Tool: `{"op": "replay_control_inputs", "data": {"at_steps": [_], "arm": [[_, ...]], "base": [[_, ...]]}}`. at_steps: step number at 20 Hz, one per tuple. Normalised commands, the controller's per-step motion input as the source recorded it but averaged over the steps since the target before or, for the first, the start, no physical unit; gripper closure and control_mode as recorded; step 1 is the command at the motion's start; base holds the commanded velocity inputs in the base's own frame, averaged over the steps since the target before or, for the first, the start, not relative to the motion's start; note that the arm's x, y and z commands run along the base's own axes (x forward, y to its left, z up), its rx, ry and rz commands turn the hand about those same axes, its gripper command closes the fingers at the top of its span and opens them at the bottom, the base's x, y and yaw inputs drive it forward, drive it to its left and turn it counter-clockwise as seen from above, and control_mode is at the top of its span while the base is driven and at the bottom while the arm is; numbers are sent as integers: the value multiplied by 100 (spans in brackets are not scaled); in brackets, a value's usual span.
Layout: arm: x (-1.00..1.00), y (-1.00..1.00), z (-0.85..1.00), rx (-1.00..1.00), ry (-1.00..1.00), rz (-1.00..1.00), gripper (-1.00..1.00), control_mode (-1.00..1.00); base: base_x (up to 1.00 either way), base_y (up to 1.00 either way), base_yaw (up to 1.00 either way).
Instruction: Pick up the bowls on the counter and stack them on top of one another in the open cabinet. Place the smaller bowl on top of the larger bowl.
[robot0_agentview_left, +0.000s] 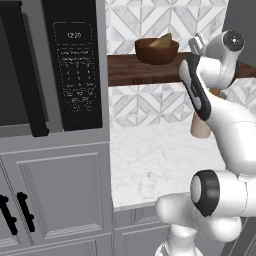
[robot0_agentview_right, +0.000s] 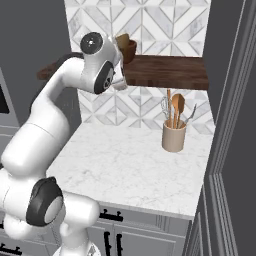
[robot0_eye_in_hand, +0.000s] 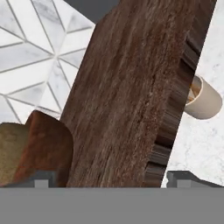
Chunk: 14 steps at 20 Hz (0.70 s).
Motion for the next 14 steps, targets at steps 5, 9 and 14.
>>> {"op": "replay_control_inputs", "data": {"at_steps": [5,9,14], "arm": [[-100,-39,-100,-2,-14,5,-100,-100],[-100,-2,-100,-28,0,13,-100,-100],[-100,28,-83,-28,3,18,-100,-100]], "base": [[0,0,0],[0,0,0],[0,0,0]]}}
